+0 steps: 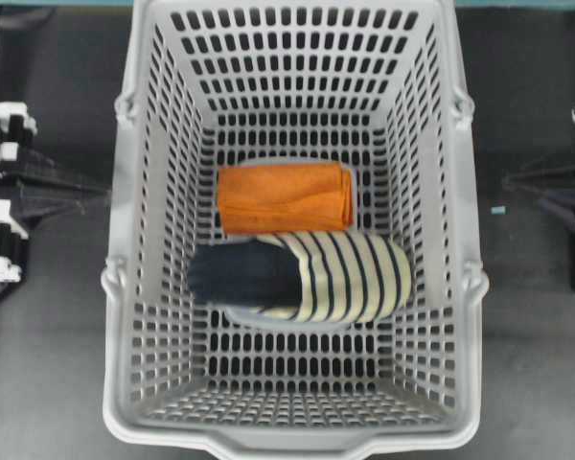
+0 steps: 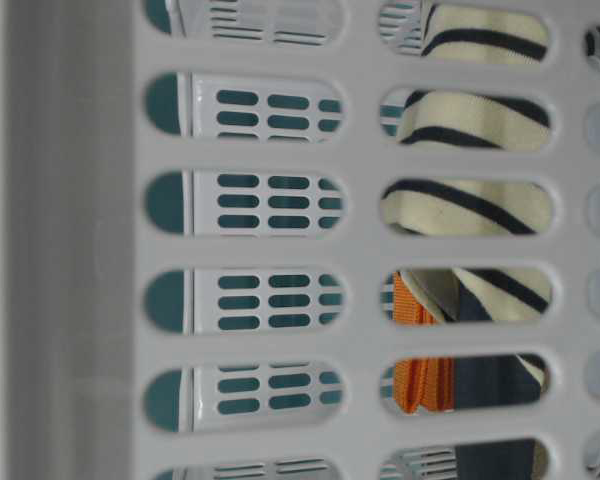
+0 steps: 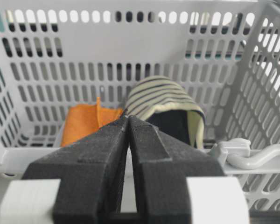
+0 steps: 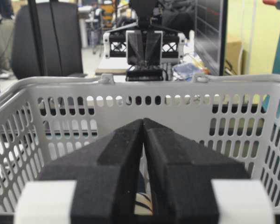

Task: Pick up the slipper from the shopping basket with the left arm.
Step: 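Move the left gripper down into the basket toward the striped slipper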

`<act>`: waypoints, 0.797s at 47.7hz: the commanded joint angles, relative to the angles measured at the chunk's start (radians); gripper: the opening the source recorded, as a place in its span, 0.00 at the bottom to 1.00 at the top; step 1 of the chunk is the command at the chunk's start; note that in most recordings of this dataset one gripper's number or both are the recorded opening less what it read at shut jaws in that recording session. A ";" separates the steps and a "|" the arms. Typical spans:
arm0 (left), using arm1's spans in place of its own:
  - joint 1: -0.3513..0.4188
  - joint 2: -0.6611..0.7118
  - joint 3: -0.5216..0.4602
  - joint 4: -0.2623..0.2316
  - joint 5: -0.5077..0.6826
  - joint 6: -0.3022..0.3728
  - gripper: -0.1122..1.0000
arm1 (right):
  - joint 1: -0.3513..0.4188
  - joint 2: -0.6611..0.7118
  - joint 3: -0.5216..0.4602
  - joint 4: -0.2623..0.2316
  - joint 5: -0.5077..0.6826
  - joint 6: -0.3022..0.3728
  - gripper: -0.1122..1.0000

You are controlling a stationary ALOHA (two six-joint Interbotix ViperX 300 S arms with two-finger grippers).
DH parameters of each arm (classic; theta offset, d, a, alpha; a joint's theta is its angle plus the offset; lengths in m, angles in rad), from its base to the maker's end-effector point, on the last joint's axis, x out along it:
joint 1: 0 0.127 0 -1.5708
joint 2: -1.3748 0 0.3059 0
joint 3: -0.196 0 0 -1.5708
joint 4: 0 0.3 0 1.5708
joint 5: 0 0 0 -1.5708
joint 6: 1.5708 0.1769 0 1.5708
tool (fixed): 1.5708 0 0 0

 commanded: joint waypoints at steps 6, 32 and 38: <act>-0.041 0.009 -0.250 0.043 0.186 -0.020 0.10 | 0.006 -0.002 -0.018 0.014 0.006 0.020 0.11; -0.114 0.551 -0.885 0.041 0.956 -0.023 0.10 | 0.055 -0.035 -0.021 0.014 0.187 0.072 0.11; -0.118 0.686 -1.000 0.041 1.077 -0.049 0.10 | 0.061 -0.044 -0.021 0.014 0.196 0.072 0.11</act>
